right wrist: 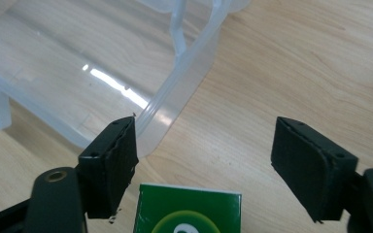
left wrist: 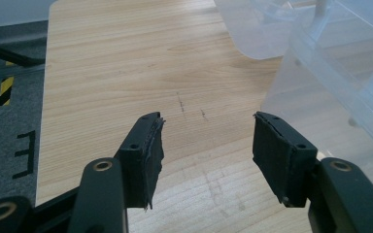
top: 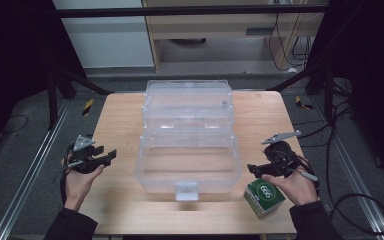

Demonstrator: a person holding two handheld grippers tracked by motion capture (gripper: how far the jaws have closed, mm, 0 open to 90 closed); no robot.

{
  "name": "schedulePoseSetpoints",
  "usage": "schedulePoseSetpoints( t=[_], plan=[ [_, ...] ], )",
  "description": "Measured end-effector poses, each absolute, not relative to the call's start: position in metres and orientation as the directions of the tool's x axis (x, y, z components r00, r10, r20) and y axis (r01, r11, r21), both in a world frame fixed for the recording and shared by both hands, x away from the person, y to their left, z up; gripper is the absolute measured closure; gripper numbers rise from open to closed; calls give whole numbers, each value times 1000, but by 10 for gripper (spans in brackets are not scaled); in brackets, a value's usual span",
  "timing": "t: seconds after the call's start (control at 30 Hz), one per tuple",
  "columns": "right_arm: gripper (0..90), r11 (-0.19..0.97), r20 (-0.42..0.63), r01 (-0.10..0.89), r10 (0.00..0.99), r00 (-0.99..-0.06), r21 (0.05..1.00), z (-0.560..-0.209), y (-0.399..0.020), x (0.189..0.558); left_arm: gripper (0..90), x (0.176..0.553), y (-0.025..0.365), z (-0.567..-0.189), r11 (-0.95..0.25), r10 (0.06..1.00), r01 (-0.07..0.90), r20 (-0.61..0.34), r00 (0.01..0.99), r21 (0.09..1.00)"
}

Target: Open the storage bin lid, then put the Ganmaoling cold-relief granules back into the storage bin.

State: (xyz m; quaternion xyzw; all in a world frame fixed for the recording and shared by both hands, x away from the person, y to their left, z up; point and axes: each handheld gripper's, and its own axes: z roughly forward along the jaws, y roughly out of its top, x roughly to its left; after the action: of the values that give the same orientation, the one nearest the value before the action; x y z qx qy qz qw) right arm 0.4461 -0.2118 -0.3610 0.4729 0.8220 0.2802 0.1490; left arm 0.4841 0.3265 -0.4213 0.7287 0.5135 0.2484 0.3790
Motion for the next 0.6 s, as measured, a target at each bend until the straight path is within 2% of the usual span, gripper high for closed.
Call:
schedulePoseSetpoints(
  t=[0.6],
  plan=[
    [154,434,12,765,866,-499,476,-371,-206,436,404,488,331,-427,-203,938,583,-15,346,786]
  ],
)
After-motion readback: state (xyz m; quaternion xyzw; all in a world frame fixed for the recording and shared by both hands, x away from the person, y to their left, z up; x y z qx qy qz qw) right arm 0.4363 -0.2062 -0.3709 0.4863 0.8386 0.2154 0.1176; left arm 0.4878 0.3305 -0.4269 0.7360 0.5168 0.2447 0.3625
